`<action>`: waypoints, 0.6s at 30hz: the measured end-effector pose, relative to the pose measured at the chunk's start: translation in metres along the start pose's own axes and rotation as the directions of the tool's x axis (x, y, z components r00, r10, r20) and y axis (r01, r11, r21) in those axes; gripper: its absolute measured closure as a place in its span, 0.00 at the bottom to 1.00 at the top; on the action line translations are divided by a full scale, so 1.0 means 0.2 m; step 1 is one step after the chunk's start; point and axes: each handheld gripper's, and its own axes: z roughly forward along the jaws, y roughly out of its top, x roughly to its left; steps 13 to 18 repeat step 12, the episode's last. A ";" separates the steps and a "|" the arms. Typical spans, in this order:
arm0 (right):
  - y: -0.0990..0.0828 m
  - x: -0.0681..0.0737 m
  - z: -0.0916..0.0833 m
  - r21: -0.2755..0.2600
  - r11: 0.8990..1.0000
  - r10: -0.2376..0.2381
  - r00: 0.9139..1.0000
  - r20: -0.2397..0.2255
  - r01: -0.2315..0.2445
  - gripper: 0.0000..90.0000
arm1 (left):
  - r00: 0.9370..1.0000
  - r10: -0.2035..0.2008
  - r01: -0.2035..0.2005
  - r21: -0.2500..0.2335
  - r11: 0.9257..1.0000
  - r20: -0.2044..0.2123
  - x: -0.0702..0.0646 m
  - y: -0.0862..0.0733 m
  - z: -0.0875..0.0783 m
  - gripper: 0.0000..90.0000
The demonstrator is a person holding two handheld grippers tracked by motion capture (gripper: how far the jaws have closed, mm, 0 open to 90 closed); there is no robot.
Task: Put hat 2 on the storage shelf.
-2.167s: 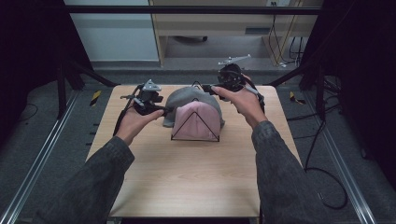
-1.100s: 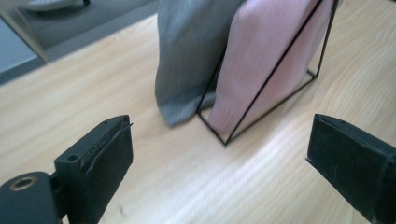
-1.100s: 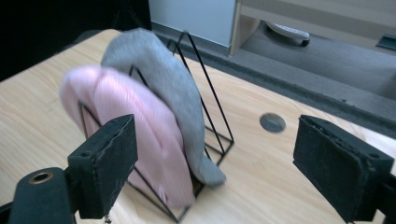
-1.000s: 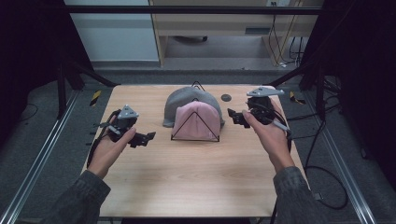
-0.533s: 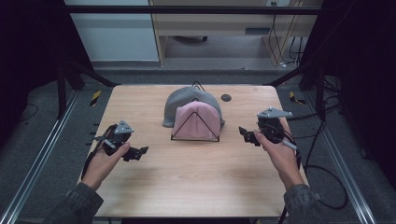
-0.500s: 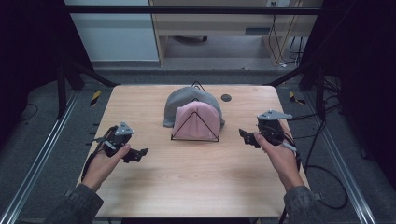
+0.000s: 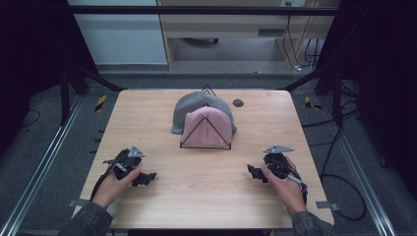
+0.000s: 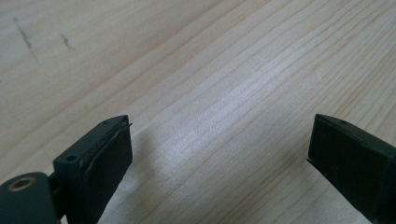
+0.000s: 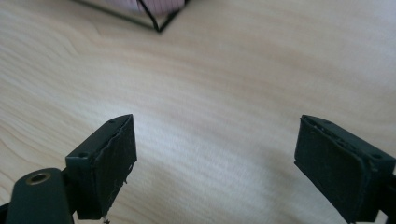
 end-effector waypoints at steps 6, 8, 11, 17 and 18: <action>-0.07 0.01 0.05 0.034 0.999 -0.015 1.000 0.027 0.014 0.13 | 1.000 -0.013 0.013 0.005 1.000 -0.007 0.00 -0.02 0.03 0.03; -0.08 0.02 0.05 0.026 0.999 -0.027 0.999 0.036 0.026 0.11 | 1.000 -0.011 0.011 -0.005 1.000 -0.012 -0.01 -0.02 0.04 0.01; -0.10 0.04 0.07 -0.021 0.999 -0.048 0.997 0.055 0.049 0.06 | 1.000 -0.007 0.007 -0.016 1.000 -0.012 -0.01 -0.02 0.04 0.00; -0.10 0.04 0.07 -0.019 0.998 -0.051 0.997 0.056 0.052 0.06 | 1.000 -0.008 0.008 -0.019 1.000 -0.010 -0.01 -0.02 0.04 0.00; -0.10 0.04 0.07 -0.019 0.998 -0.051 0.997 0.056 0.052 0.06 | 1.000 -0.008 0.008 -0.019 1.000 -0.010 -0.01 -0.02 0.04 0.00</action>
